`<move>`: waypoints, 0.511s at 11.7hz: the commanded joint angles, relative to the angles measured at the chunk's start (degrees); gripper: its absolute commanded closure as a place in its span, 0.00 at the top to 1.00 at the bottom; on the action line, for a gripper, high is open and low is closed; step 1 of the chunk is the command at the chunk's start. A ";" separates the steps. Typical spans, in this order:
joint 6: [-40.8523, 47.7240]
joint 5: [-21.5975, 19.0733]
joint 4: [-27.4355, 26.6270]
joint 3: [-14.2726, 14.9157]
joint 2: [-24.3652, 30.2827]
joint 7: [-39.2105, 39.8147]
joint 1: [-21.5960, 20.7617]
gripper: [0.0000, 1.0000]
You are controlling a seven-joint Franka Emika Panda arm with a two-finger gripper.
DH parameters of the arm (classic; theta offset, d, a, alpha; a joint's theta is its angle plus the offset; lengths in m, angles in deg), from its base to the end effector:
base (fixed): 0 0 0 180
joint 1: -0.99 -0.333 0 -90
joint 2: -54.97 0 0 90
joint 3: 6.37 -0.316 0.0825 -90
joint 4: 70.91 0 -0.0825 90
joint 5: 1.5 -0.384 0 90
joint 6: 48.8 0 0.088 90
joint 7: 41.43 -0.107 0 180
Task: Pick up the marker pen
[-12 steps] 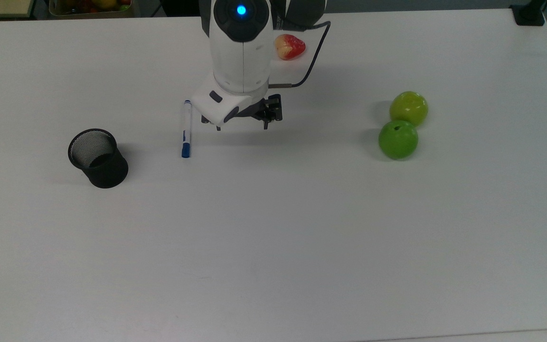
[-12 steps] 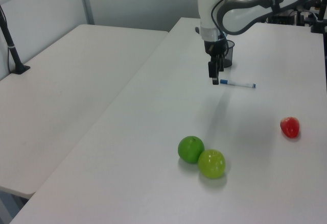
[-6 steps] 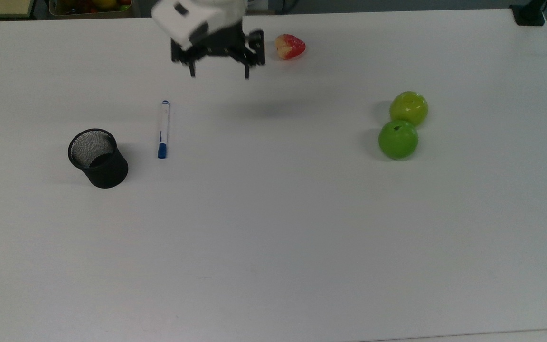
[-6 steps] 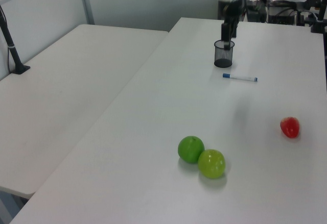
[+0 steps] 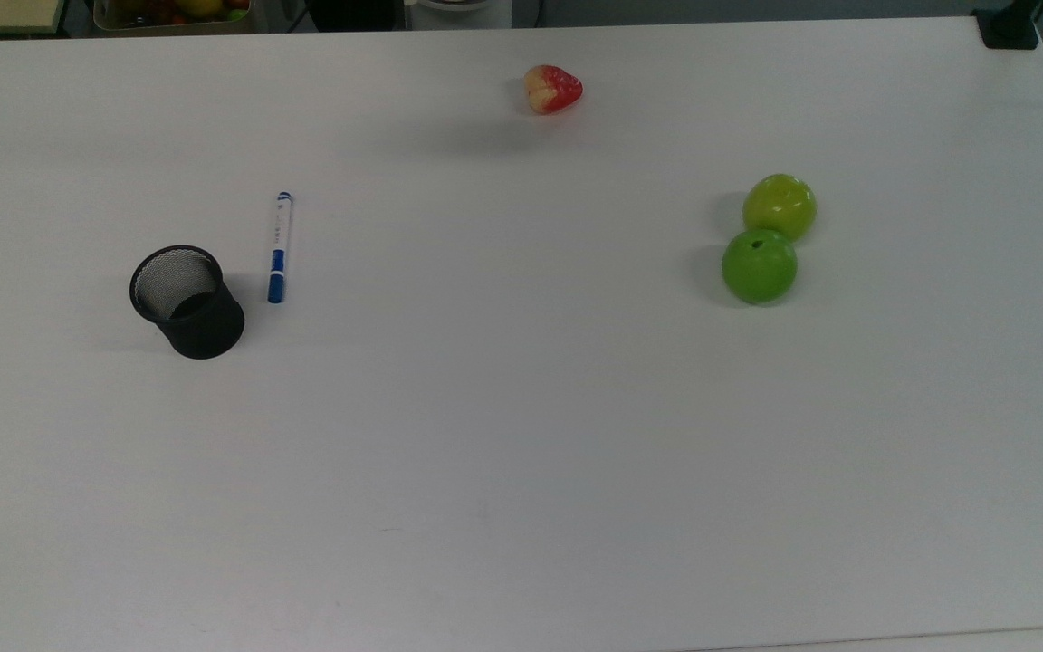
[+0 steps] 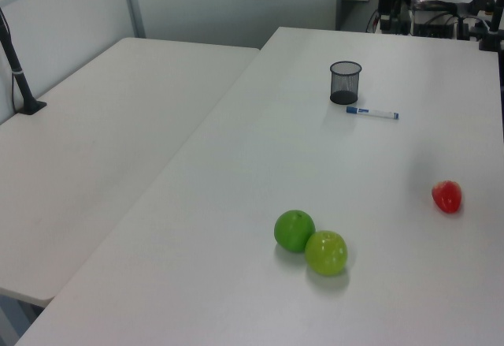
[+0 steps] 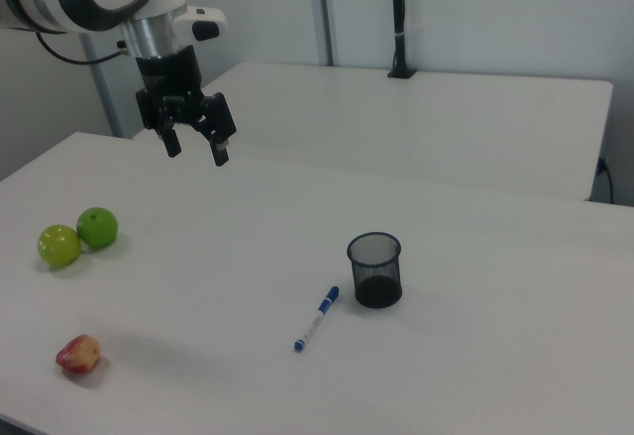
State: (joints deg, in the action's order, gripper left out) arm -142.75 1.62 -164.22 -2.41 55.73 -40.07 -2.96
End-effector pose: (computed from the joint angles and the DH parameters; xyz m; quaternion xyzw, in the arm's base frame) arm 0.5562 -0.0058 0.6107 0.9995 0.0133 0.0119 0.0269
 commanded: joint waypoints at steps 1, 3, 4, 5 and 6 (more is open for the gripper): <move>0.78 0.66 -2.05 -3.17 2.05 1.80 3.07 1.00; 1.14 0.66 -1.79 -2.90 1.96 1.80 2.72 1.00; 1.14 0.66 -1.79 -2.90 1.96 1.80 2.80 1.00; 1.22 0.57 -1.79 -2.90 1.96 1.80 2.80 1.00; 1.23 0.57 -1.79 -2.90 1.96 1.72 2.80 1.00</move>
State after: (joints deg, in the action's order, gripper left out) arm -142.71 1.65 -164.82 -4.66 56.36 -39.46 -0.76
